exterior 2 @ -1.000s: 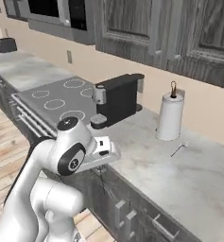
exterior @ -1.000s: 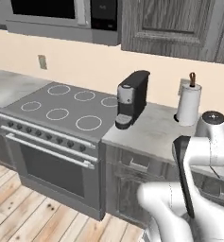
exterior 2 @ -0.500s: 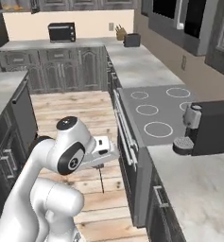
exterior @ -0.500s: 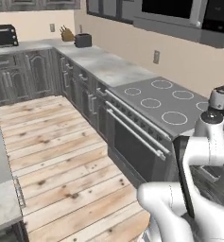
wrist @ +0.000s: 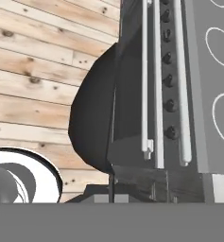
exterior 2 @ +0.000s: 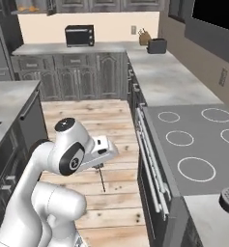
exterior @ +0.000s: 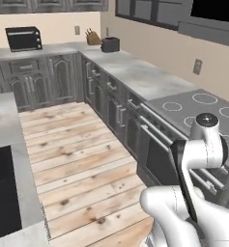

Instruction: Organize the utensils by type. Pick up the wooden spoons from the counter and place them in the open cabinet. Then pick up the metallic utensils from the counter and place them in the open drawer.

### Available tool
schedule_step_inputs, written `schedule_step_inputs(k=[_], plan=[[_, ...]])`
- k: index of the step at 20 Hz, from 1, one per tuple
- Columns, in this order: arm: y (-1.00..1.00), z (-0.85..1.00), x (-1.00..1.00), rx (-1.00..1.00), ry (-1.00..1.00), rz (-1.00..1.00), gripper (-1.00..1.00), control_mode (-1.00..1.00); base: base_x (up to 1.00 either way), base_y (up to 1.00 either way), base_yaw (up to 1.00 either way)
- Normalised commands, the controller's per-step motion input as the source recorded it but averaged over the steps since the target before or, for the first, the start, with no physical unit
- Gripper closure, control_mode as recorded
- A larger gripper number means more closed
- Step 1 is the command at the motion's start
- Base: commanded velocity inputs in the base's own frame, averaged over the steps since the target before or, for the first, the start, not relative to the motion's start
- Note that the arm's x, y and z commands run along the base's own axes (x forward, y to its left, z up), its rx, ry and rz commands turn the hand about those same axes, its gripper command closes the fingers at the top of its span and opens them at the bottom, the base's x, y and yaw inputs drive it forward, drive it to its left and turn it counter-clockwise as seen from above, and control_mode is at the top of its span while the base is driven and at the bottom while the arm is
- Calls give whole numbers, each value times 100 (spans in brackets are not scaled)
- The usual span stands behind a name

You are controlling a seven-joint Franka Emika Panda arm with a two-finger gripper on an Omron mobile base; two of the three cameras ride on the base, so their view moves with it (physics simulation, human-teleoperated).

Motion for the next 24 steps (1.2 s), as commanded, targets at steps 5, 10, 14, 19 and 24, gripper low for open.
schedule_step_inputs(k=[5, 10, 14, 19, 24], plan=[[0, 0, 0, 0, 0, 0, 100, 100, 100, 46, 3], [0, 0, 0, 0, 0, 0, 100, 100, 100, 42, 7], [0, 0, 0, 0, 0, 0, 100, 100, 100, 40, 7], [0, 0, 0, 0, 0, 0, 100, 100, 100, 39, 8], [0, 0, 0, 0, 0, 0, 100, 100, 100, 36, 10]])
